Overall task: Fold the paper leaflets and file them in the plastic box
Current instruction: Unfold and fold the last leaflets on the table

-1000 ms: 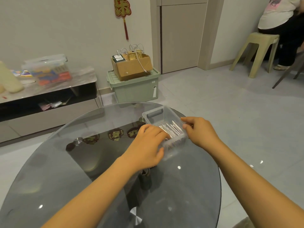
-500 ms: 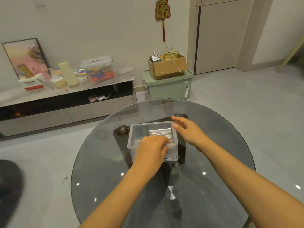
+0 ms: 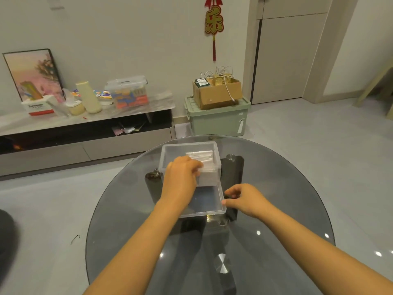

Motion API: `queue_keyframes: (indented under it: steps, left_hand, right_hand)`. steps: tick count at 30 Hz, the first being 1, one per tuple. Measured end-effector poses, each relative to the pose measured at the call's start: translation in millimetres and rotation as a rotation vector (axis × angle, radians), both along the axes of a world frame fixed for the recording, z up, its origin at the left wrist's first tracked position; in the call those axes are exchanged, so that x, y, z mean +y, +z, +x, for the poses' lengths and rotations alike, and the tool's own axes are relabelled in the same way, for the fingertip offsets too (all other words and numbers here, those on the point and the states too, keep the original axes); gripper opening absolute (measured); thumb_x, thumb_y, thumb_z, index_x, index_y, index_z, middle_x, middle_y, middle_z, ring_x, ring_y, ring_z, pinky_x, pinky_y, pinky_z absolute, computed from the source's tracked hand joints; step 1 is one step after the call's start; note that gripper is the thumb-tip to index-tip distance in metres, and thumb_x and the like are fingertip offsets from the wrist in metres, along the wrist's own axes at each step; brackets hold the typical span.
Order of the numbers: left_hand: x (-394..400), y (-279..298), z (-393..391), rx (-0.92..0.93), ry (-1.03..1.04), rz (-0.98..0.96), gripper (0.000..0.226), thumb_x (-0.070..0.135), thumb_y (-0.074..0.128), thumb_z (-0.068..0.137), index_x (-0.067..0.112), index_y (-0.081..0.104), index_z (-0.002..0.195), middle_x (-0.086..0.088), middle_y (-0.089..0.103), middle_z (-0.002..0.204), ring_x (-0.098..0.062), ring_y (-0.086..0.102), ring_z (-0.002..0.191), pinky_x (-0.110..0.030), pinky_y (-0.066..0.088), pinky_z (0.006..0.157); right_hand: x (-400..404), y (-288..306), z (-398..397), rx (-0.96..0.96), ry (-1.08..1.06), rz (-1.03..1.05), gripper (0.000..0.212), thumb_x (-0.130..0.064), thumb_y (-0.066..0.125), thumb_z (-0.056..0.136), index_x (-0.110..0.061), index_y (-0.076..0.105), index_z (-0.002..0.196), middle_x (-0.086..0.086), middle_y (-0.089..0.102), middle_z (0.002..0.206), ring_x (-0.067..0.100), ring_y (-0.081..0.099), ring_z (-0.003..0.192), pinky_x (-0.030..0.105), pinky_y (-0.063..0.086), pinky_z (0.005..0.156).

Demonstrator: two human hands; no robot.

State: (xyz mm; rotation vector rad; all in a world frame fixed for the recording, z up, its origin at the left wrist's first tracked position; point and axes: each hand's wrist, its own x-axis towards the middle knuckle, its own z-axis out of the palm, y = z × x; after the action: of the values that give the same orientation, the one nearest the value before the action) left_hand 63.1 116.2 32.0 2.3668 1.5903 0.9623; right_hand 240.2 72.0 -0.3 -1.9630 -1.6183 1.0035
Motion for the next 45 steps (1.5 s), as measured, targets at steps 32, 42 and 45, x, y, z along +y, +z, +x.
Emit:
queue_keyframes:
  steps: [32, 42, 45]
  left_hand:
    - [-29.0, -21.8, -35.7, 0.113, -0.165, -0.285, 0.023, 0.036, 0.064, 0.087, 0.034, 0.059, 0.109, 0.016, 0.056, 0.112, -0.005, 0.047, 0.11, -0.022, 0.033, 0.099]
    - [-7.3, 10.6, -29.5, -0.855, 0.03, -0.349, 0.026, 0.001, 0.065, 0.085, 0.02, 0.051, 0.098, -0.004, 0.069, 0.085, -0.013, 0.067, 0.074, -0.015, 0.051, 0.059]
    - [12.4, 18.2, -26.9, -0.981, 0.08, -0.319, 0.026, -0.001, 0.064, 0.085, 0.014, 0.054, 0.104, -0.006, 0.066, 0.086, -0.013, 0.066, 0.074, -0.016, 0.054, 0.056]
  right_hand:
    - [0.1, 22.8, 21.2, 0.078, 0.134, 0.312, 0.018, -0.021, 0.055, 0.092, -0.029, 0.056, 0.076, -0.005, 0.061, 0.103, 0.015, 0.053, 0.102, 0.027, 0.044, 0.087]
    - [21.4, 33.6, 12.0, 0.616, -0.16, 0.397, 0.025, -0.016, 0.065, 0.086, -0.023, 0.06, 0.11, 0.002, 0.067, 0.101, 0.013, 0.063, 0.093, 0.025, 0.052, 0.082]
    - [42.0, 37.9, -0.2, 0.585, -0.277, 0.454, 0.026, -0.01, 0.066, 0.084, -0.019, 0.06, 0.108, 0.001, 0.066, 0.096, 0.011, 0.063, 0.086, 0.019, 0.05, 0.072]
